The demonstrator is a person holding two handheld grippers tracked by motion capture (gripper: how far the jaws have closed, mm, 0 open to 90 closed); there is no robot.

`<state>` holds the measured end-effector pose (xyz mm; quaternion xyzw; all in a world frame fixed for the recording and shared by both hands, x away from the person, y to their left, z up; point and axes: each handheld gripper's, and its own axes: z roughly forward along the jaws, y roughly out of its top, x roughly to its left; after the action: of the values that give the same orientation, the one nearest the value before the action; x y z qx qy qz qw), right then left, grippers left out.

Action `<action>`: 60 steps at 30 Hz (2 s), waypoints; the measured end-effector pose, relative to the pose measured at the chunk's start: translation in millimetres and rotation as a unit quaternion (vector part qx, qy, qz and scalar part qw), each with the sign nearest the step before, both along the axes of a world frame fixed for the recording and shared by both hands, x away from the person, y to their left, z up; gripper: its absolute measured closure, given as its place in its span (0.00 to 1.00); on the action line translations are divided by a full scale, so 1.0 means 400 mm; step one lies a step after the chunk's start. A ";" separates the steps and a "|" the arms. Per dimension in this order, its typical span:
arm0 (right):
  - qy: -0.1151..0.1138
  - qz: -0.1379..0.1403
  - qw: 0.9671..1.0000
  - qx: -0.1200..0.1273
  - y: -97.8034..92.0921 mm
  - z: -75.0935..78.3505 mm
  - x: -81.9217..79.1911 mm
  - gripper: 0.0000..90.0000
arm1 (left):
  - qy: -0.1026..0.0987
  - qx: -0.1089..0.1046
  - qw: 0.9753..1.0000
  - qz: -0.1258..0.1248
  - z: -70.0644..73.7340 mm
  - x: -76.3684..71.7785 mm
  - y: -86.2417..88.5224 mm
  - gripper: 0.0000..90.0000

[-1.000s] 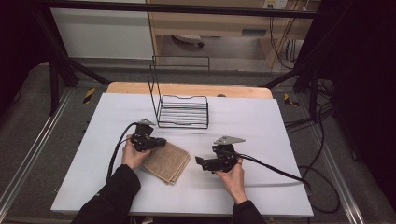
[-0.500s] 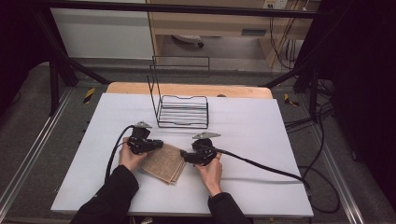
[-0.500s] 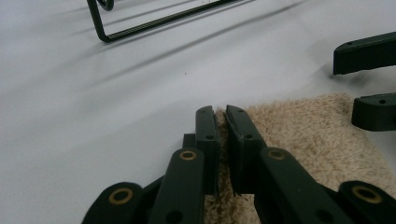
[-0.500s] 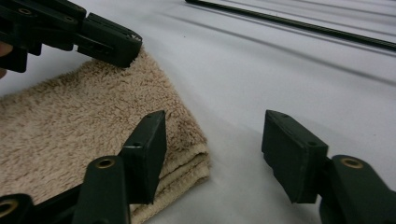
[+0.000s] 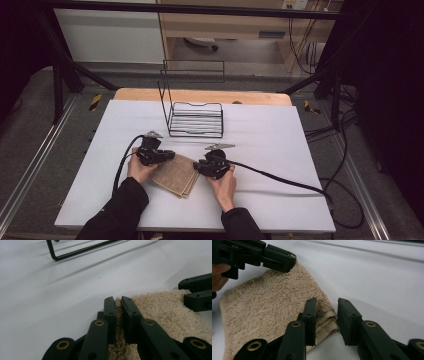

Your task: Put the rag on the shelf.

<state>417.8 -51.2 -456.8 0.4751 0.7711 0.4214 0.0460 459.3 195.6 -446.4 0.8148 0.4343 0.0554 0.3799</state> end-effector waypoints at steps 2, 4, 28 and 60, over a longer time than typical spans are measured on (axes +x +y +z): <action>0.000 -0.001 1.000 0.000 0.003 -0.001 -0.002 0.82 | 0.001 -0.001 1.000 0.001 0.000 0.000 0.000 0.91; 0.000 0.001 1.000 0.001 0.005 0.000 -0.004 0.90 | 0.002 -0.003 1.000 0.001 0.000 0.001 0.001 0.91; -0.062 0.047 0.996 0.042 -0.017 0.097 -0.024 0.96 | -0.055 -0.052 0.997 -0.002 0.109 -0.052 0.048 0.93; -0.146 0.070 0.986 0.035 -0.075 0.232 -0.049 0.96 | -0.131 -0.093 0.987 -0.003 0.210 -0.126 0.017 0.93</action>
<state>398.1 -81.0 -364.2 0.3546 0.7723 0.5151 0.1118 408.8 202.6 -362.3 0.7630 0.3815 0.1193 0.5080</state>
